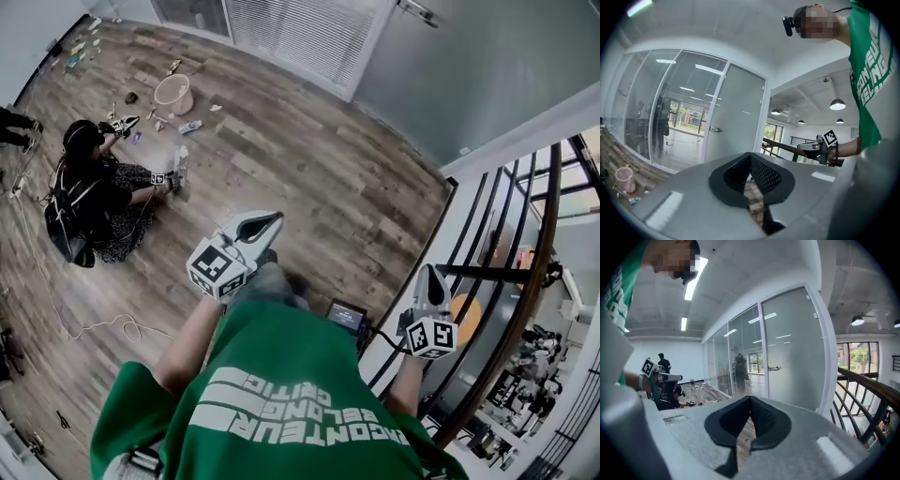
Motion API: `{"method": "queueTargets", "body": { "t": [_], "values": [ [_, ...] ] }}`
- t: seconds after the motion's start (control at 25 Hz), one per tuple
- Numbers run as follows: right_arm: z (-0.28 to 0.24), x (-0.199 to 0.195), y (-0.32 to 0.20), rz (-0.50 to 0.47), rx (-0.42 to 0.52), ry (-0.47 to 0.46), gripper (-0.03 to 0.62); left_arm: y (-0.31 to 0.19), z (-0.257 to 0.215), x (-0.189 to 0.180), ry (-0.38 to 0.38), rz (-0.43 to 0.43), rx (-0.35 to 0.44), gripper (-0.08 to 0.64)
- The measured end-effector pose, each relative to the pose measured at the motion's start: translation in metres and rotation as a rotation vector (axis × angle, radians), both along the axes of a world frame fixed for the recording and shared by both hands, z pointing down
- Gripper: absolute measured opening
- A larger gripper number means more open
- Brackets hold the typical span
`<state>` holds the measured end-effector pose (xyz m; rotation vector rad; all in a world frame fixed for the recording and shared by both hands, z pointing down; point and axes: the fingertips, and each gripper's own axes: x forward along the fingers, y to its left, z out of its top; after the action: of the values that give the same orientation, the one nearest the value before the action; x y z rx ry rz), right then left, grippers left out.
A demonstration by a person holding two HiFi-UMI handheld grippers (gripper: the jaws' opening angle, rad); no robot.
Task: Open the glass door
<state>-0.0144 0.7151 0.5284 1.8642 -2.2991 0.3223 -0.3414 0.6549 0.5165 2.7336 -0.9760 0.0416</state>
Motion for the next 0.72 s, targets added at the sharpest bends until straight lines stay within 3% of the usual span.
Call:
{"method": "queueTargets", "body": {
  "t": [0.36, 0.72],
  "values": [
    [0.000, 0.019, -0.061, -0.014, -0.014, 0.026, -0.006, -0.057, 0.011, 0.029, 0.031, 0.006, -0.011, 0.015],
    [-0.019, 0.033, -0.162, -0.031, -0.004, 0.085, -0.006, -0.160, 0.007, 0.050, 0.092, 0.005, 0.000, 0.017]
  ]
}}
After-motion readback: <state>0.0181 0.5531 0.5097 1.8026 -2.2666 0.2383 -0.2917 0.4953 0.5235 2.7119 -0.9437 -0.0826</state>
